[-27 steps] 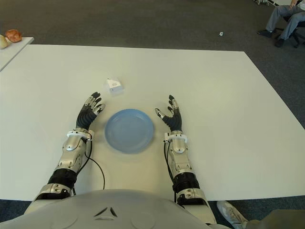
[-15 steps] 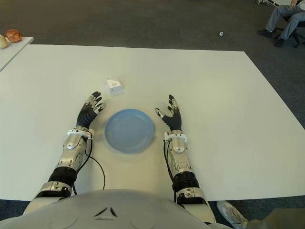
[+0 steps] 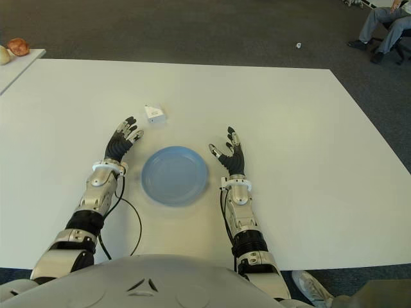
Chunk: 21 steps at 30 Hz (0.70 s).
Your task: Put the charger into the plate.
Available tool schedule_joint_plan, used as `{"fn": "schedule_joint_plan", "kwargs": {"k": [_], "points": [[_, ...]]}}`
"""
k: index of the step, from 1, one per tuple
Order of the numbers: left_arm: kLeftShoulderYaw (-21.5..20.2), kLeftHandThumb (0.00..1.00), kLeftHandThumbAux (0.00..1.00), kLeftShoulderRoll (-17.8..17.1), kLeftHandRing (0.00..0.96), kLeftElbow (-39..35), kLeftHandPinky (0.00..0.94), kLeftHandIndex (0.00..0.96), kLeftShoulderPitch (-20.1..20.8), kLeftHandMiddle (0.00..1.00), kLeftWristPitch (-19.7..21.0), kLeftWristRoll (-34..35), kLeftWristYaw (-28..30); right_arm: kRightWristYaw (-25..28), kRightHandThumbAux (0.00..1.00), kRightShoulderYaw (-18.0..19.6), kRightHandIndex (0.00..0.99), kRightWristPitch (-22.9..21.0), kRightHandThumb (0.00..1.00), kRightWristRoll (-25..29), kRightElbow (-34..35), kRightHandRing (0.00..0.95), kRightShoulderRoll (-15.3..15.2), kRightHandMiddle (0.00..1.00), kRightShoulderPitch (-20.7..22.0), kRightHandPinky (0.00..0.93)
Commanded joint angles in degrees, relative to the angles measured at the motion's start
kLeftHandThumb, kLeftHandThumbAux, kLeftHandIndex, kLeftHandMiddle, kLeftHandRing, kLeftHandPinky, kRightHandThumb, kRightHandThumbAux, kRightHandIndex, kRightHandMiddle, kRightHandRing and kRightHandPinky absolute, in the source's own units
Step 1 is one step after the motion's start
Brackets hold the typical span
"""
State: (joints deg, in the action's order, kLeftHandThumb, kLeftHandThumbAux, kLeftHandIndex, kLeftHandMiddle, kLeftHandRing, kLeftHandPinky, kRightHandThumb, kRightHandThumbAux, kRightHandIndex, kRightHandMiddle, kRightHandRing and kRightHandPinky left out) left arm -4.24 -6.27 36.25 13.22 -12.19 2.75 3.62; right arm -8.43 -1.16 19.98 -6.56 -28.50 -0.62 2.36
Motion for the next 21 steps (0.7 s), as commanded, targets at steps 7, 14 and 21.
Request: {"fn": "schedule_joint_plan", "kwargs": {"k": [7, 14, 21], "points": [[0.3, 0.022, 0.664, -2.5, 0.020, 2.0, 0.016, 0.005, 8.1, 0.032, 4.9, -3.0, -2.7, 0.3, 0.791, -0.1, 0.045, -2.7, 0.120, -0.1, -3.1, 0.054, 0.2, 0.058, -3.1, 0.082], [1.1, 0.029, 0.634, -2.7, 0.001, 2.4, 0.001, 0.000, 11.0, 0.016, 6.7, -4.6, -3.3, 0.4, 0.790, 0.0, 0.044, -2.9, 0.121, 0.1, -3.0, 0.051, 0.3, 0.055, -3.1, 0.081], [2.3, 0.028, 0.618, -2.5, 0.000, 6.0, 0.000, 0.000, 14.9, 0.004, 6.0, -7.3, -4.8, 0.8, 0.795, 0.1, 0.043, -2.7, 0.129, 0.6, -2.8, 0.052, 0.4, 0.054, -3.3, 0.085]]}}
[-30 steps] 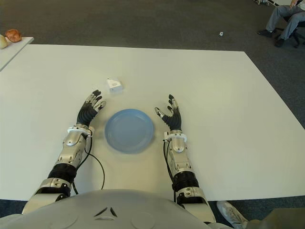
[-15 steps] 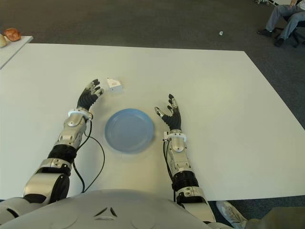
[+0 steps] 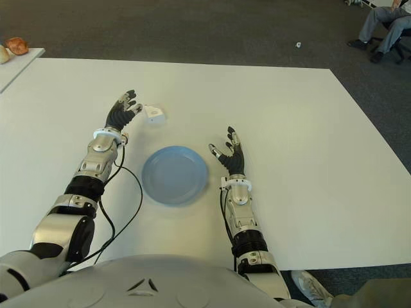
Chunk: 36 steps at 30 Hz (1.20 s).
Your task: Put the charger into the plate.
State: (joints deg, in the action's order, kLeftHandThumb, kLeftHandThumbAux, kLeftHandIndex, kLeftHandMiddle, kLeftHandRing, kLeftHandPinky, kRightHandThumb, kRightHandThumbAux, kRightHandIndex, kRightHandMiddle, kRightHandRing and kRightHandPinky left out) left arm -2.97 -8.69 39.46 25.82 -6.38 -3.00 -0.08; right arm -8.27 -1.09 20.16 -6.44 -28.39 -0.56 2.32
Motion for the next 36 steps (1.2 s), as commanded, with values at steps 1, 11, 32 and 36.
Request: {"fn": "schedule_joint_plan", "kwargs": {"k": [1, 11, 32, 36], "points": [[1.4, 0.032, 0.618, -0.1, 0.000, 4.2, 0.000, 0.000, 3.4, 0.002, -0.2, -2.2, -1.4, 0.8, 0.797, 0.1, 0.043, -2.9, 0.131, 0.5, -2.9, 0.052, 0.3, 0.054, -3.3, 0.086], [9.5, 0.044, 0.611, -4.0, 0.000, 17.2, 0.000, 0.000, 11.2, 0.000, -7.0, -12.9, -4.1, 1.0, 0.823, 0.3, 0.046, -2.8, 0.136, 0.9, -1.9, 0.059, 0.6, 0.058, -3.8, 0.100], [35.5, 0.051, 0.554, -10.1, 0.000, 33.3, 0.000, 0.000, 21.5, 0.000, -13.5, -41.2, -20.7, 1.5, 0.832, 0.4, 0.048, -2.5, 0.146, 0.8, 0.3, 0.062, 0.4, 0.063, -5.9, 0.097], [38.2, 0.051, 0.555, -10.0, 0.000, 34.8, 0.000, 0.000, 22.1, 0.000, -13.5, -43.5, -22.5, 1.8, 0.835, 0.4, 0.048, -2.0, 0.151, 0.9, 0.6, 0.063, 0.3, 0.064, -6.3, 0.102]]}}
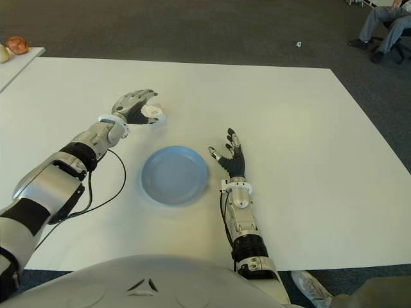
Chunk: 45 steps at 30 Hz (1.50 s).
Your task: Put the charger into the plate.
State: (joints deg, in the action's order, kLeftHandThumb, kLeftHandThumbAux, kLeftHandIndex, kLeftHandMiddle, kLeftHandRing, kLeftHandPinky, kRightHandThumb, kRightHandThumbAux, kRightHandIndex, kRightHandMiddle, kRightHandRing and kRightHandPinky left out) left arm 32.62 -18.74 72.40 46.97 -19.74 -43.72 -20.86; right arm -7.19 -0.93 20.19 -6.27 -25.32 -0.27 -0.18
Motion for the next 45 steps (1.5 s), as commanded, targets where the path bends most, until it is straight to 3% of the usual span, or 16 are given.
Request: {"fn": "schedule_joint_plan", "kwargs": {"k": [1, 12, 18, 36, 45], "points": [[3.3, 0.049, 0.556, 0.0, 0.000, 2.1, 0.000, 0.000, 1.1, 0.000, -0.2, -3.5, -2.0, 0.9, 0.836, 0.3, 0.048, -1.9, 0.151, 0.7, -2.4, 0.063, -0.1, 0.064, -3.9, 0.103], [9.0, 0.001, 0.588, 0.0, 0.000, 3.7, 0.000, 0.000, 2.0, 0.000, 0.4, -8.2, -3.0, 1.7, 0.851, 0.5, 0.052, -1.9, 0.133, 1.2, -1.0, 0.068, -0.3, 0.065, -4.9, 0.111], [9.9, 0.000, 0.604, 0.1, 0.000, 4.0, 0.000, 0.000, 2.0, 0.000, 0.3, -8.2, -2.1, 1.7, 0.853, 0.5, 0.052, -2.4, 0.119, 1.2, 0.1, 0.069, -0.3, 0.064, -5.6, 0.111], [7.8, 0.000, 0.587, 2.0, 0.000, 5.0, 0.000, 0.000, 0.6, 0.000, 1.4, -5.3, 3.3, 1.9, 0.860, 0.5, 0.050, -3.1, 0.083, 1.0, 2.1, 0.064, -0.8, 0.061, -7.0, 0.107], [3.7, 0.000, 0.533, 3.7, 0.000, 5.6, 0.000, 0.000, -0.7, 0.000, 4.4, -0.4, 10.5, 2.0, 0.867, 0.5, 0.056, -2.2, 0.084, 1.1, 2.5, 0.071, -0.9, 0.065, -7.7, 0.117]]}}
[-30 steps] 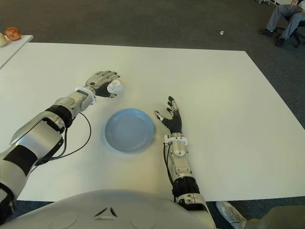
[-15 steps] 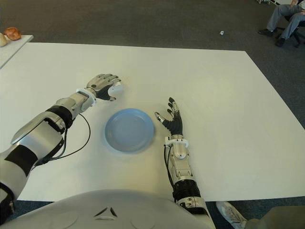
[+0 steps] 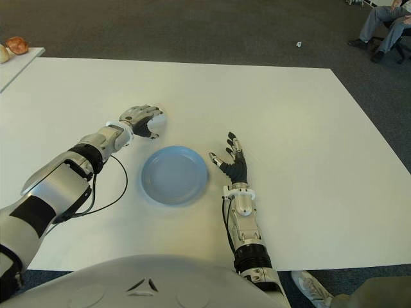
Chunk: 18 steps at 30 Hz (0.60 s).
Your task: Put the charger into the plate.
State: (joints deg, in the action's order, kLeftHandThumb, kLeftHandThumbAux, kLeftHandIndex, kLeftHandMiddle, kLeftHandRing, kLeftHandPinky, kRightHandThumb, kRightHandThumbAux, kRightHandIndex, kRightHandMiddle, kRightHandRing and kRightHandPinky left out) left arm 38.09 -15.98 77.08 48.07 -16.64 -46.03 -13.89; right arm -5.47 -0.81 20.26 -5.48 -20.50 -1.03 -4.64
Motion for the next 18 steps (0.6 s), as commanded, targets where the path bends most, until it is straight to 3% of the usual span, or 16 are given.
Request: {"fn": "schedule_joint_plan", "kwargs": {"k": [1, 18], "points": [[-2.1, 0.000, 0.524, 1.0, 0.000, 0.9, 0.000, 0.000, -1.8, 0.000, 1.5, 2.3, 4.1, 0.3, 0.868, 0.4, 0.056, -2.2, 0.083, 0.3, -2.3, 0.072, -0.1, 0.065, -3.3, 0.117], [-4.3, 0.000, 0.459, 2.0, 0.000, 0.7, 0.000, 0.000, -2.6, 0.000, 4.4, 5.2, 7.3, 1.0, 0.871, 0.3, 0.046, -1.2, 0.065, 0.2, -1.8, 0.068, -0.8, 0.062, -4.2, 0.110]]}}
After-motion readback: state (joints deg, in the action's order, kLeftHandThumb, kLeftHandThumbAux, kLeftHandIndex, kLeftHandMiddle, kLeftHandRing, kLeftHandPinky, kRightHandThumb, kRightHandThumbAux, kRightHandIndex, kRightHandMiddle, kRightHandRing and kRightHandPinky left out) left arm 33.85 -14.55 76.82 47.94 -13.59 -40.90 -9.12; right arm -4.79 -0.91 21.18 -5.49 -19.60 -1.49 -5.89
